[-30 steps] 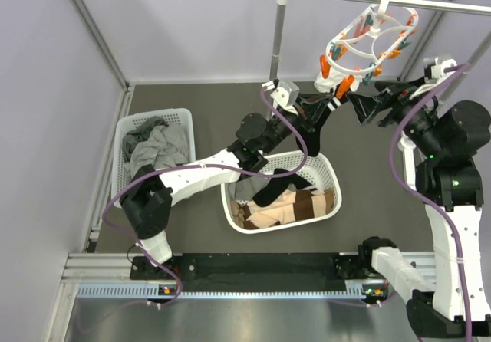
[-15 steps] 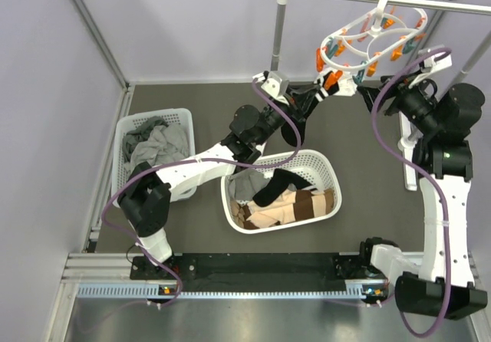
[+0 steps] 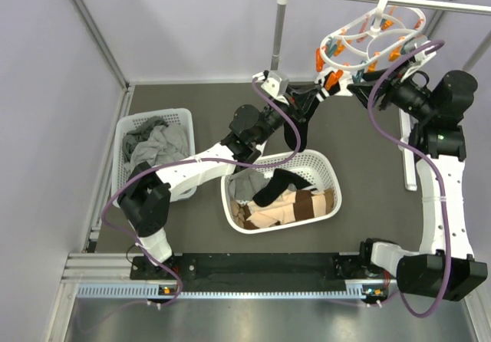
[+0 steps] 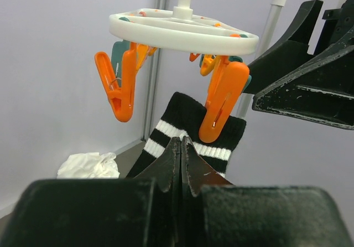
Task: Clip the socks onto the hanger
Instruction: Open the clamp at the hanger.
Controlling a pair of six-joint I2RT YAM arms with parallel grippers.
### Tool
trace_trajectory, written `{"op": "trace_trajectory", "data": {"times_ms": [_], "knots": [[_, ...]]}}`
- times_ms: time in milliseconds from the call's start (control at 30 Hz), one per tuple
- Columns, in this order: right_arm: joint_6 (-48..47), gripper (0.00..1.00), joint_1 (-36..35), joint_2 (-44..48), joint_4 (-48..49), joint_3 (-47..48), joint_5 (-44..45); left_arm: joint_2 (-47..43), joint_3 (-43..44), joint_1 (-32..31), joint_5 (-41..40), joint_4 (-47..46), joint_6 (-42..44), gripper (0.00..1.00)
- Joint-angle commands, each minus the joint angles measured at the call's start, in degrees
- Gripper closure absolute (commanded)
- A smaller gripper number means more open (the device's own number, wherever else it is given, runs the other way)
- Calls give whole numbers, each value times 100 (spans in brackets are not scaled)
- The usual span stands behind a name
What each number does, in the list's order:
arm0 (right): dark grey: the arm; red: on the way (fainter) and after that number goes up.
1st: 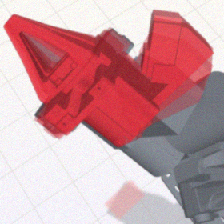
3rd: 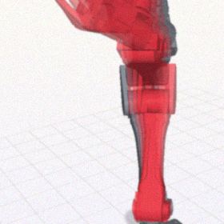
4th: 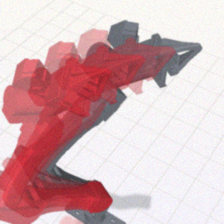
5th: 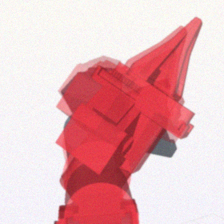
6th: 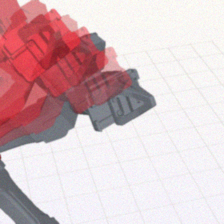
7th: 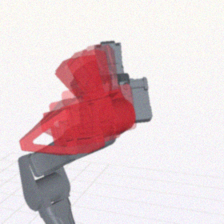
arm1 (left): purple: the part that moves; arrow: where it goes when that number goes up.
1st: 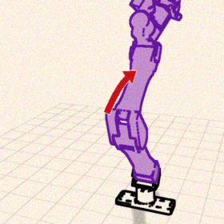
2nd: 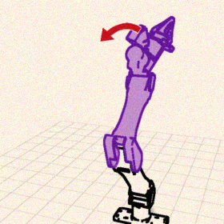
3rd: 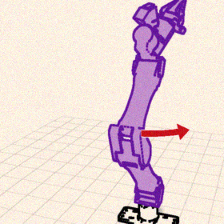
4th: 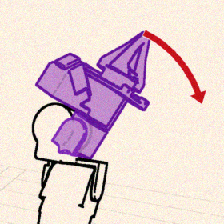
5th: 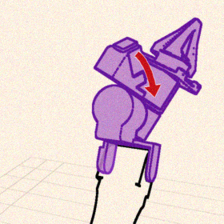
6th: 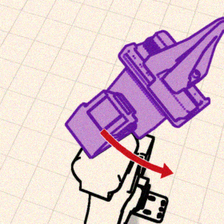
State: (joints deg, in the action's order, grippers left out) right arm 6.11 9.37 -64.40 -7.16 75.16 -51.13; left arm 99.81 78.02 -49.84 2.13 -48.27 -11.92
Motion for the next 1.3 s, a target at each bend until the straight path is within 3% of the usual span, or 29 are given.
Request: {"op": "trace_trajectory", "data": {"times_ms": [0,433,833,1000,1267], "knots": [[180,43,57,-125,601,350,-502,-172,267,45,121,-121,-29,100],[163,47,65,-345,672,465,-257,-225,179,45,165,-156,-100,100],[259,76,-57,-310,576,570,-274,-225,108,80,217,-148,-82,100],[294,84,-321,-91,294,465,156,-137,108,194,279,-191,-144,100],[698,93,-629,288,162,52,1070,-242,-128,423,490,-16,-12,70]]}}
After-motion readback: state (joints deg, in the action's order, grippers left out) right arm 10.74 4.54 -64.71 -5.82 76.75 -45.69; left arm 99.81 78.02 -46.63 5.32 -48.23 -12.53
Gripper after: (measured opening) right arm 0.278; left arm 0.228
